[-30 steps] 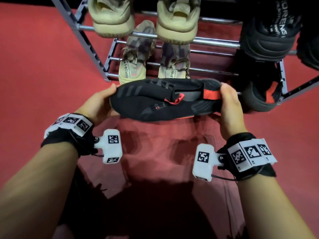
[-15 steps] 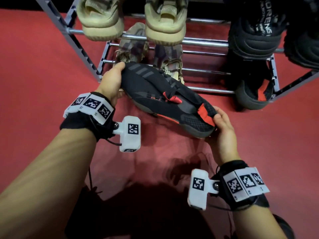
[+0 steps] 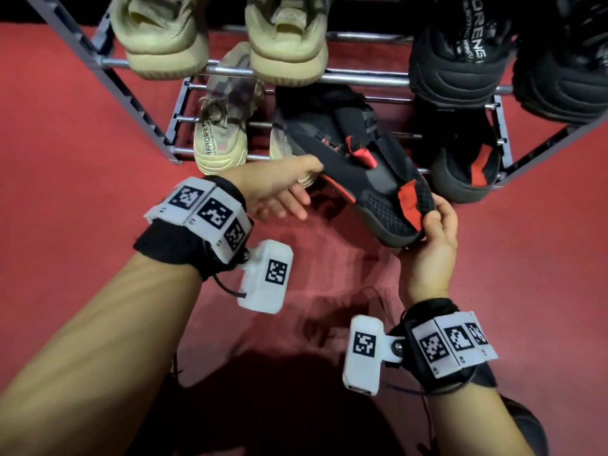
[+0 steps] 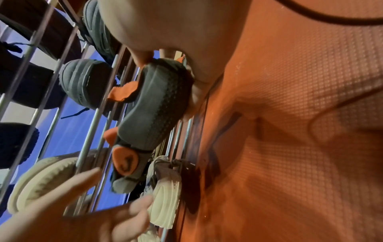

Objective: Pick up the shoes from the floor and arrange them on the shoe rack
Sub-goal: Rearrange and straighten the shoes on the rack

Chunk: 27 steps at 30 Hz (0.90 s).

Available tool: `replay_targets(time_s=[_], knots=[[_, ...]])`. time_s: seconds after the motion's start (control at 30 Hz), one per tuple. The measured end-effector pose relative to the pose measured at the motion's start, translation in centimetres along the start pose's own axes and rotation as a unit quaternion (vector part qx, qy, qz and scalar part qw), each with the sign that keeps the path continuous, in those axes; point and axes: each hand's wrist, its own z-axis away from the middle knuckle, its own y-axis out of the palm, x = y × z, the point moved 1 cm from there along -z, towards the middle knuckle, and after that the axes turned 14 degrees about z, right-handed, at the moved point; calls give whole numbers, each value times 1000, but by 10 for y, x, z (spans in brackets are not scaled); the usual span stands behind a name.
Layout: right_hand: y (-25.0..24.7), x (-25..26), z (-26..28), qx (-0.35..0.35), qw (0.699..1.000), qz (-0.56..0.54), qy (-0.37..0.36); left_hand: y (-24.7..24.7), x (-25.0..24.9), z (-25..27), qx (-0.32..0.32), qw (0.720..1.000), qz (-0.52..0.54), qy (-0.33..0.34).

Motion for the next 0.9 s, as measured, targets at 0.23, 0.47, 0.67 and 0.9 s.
replay_targets(time_s=[0.23,0.47,0.67,0.9], knots=[[12,1,-4,11,1000,-20,-1,53,-10,-14,118,989,8,91],[13,6,-15,72,991,111,-10,60,-11,-36,72,975,151,147],[6,11,-33,29,970,240,-28,65,-18,-50,46,980,138,133],[-28,43,-70,-165,877,419,-169,72,-44,-66,-27,985,82,153]])
